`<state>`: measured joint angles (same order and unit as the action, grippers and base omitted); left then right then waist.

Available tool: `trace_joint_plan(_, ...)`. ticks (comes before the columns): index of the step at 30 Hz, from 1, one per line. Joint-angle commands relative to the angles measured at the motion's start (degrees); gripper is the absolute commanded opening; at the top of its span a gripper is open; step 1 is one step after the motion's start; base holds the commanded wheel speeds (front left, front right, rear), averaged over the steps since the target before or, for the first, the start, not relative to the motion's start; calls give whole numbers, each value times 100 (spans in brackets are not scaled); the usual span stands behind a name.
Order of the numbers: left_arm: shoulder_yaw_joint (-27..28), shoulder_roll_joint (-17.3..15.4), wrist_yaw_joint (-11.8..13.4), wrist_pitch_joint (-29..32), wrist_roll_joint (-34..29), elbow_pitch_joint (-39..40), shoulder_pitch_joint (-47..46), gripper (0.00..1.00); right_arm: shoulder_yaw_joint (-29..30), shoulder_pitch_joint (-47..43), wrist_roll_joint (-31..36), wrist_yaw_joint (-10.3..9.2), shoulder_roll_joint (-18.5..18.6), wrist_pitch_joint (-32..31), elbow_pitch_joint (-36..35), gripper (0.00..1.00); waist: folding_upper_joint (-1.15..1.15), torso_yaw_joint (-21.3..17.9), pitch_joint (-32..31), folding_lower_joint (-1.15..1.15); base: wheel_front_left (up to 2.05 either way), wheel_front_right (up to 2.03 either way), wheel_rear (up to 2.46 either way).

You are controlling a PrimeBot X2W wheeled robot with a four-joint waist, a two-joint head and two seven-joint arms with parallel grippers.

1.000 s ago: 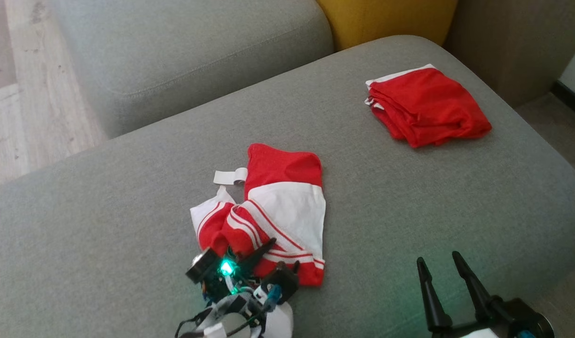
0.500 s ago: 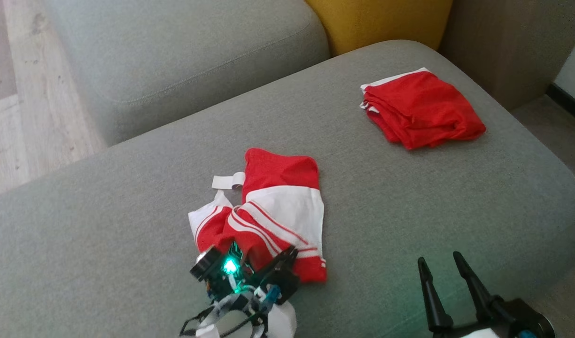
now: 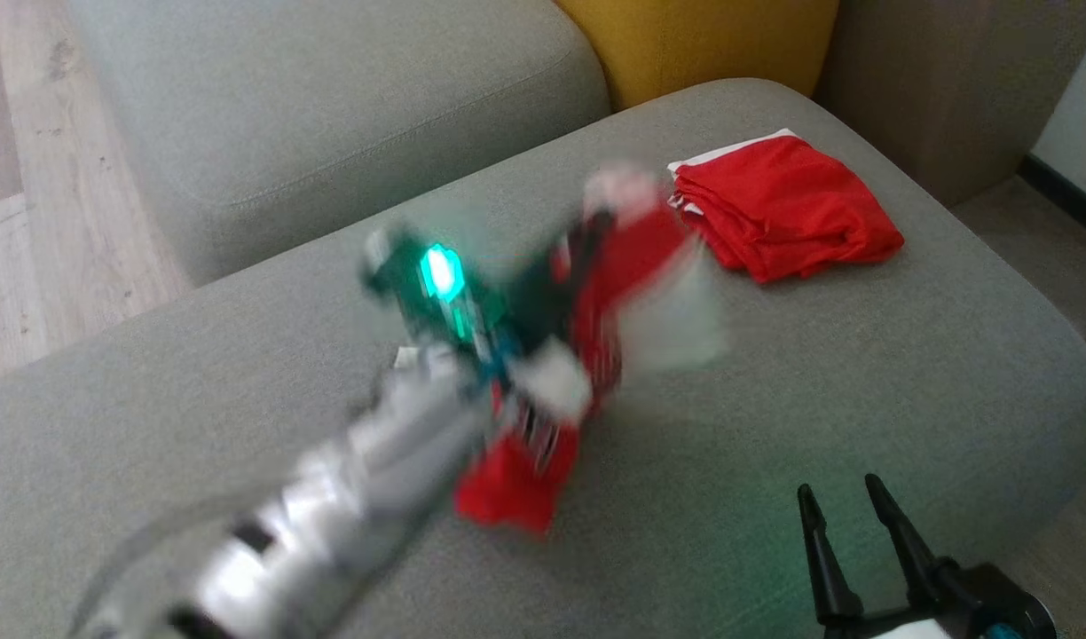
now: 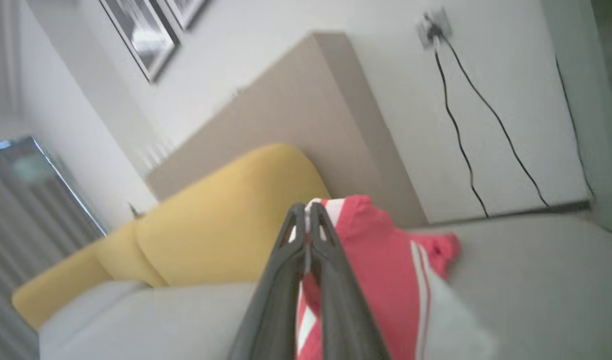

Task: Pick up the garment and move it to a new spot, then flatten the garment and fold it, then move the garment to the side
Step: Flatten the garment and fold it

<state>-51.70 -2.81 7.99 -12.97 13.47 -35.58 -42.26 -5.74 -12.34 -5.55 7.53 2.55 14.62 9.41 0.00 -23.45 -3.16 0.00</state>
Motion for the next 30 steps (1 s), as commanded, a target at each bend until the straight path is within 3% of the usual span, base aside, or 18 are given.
trace_joint_plan(1,477,-132,-38,-94,75,216,-821,0,-124,261,11,-4,50,38,-175,100,0,2,6,0,0,0,0)
trace_joint_plan(6,1346,-469,-8,-172,349,391,-1955,0,-86,202,-11,-4,44,38,-198,100,0,73,13,0,0,0,0)
trace_joint_plan(10,1828,-812,116,-181,646,465,-1890,0,-34,129,-28,-4,39,38,-201,100,0,235,-3,0,0,0,0)
trace_joint_plan(17,2416,-1356,607,-183,1376,391,583,0,-2,162,-51,-4,34,38,-224,100,0,508,75,0,0,0,0)
trace_joint_plan(18,2416,-1356,607,-183,1376,391,583,0,-2,162,-51,-4,34,38,-224,100,0,508,75,0,0,0,0)
trace_joint_plan(24,2810,-1326,722,-200,1655,699,2668,0,50,258,14,-4,33,38,-251,100,0,681,283,0,0,0,0)
trace_joint_plan(30,3314,-1057,768,-202,1459,1339,3798,2,114,241,52,-4,33,38,-225,100,0,897,336,0,0,0,0)
